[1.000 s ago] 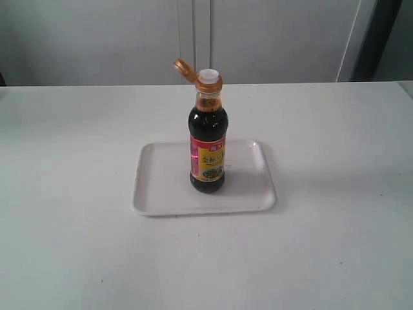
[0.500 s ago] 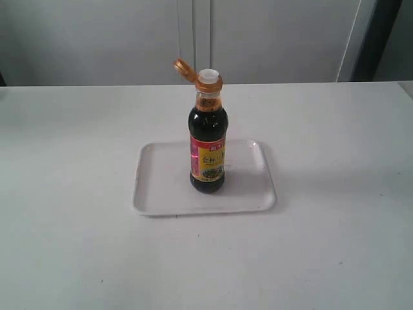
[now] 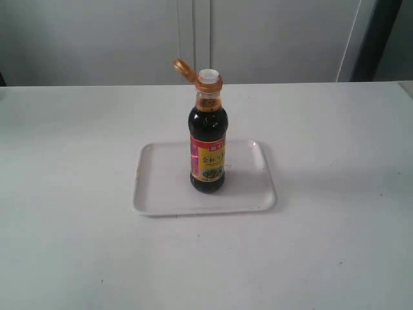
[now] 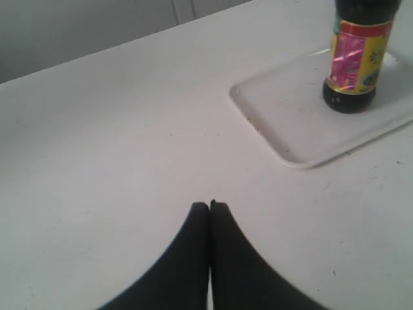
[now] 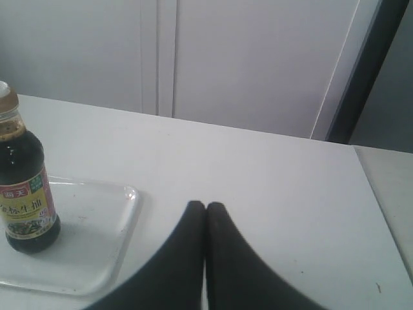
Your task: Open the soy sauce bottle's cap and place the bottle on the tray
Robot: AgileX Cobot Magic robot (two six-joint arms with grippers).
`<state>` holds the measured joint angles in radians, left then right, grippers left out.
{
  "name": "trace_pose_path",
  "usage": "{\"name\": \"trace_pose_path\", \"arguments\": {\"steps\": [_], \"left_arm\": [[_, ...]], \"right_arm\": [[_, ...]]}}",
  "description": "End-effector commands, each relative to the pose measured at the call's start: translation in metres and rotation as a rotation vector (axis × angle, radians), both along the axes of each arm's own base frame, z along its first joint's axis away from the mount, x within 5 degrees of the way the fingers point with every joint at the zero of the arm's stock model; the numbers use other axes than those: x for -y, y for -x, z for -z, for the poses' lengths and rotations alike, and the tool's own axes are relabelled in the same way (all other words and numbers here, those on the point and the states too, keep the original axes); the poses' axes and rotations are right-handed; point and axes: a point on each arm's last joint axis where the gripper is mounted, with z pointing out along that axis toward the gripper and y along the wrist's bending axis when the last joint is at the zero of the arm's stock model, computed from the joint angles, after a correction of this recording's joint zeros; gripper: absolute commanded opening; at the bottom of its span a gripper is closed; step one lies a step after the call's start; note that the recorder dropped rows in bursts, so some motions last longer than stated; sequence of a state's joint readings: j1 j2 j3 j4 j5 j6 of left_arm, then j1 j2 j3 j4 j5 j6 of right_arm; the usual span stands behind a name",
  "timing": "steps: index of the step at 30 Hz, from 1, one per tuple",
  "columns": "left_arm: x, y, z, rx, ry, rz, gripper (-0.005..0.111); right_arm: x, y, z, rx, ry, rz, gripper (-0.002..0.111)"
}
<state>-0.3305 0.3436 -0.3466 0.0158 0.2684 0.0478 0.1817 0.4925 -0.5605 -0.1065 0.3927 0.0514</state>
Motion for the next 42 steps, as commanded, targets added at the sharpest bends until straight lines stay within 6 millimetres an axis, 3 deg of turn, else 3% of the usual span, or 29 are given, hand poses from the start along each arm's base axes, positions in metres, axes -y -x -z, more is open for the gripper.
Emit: {"name": "trace_pose_path", "arguments": {"steps": [1, 5, 21, 32, 42], "left_arm": [[-0.004, -0.003, 0.017, 0.001, 0.022, -0.072, 0.0], [-0.009, -0.005, 0.037, -0.009, 0.0, -0.122, 0.0], [-0.02, 0.022, 0.038, 0.089, 0.037, -0.234, 0.0], [-0.021, 0.025, 0.071, 0.064, 0.058, -0.261, 0.0], [-0.02, 0.023, 0.085, 0.052, 0.09, -0.263, 0.0]], "right_arm": [[0.001, 0.001, 0.002, -0.004, -0.005, 0.005, 0.0], [0.001, 0.001, 0.002, -0.004, -0.005, 0.005, 0.0], [0.001, 0.001, 0.002, -0.004, -0.005, 0.005, 0.0], [0.001, 0.001, 0.002, -0.004, -0.005, 0.005, 0.0], [0.001, 0.001, 0.002, -0.004, -0.005, 0.005, 0.0]]}}
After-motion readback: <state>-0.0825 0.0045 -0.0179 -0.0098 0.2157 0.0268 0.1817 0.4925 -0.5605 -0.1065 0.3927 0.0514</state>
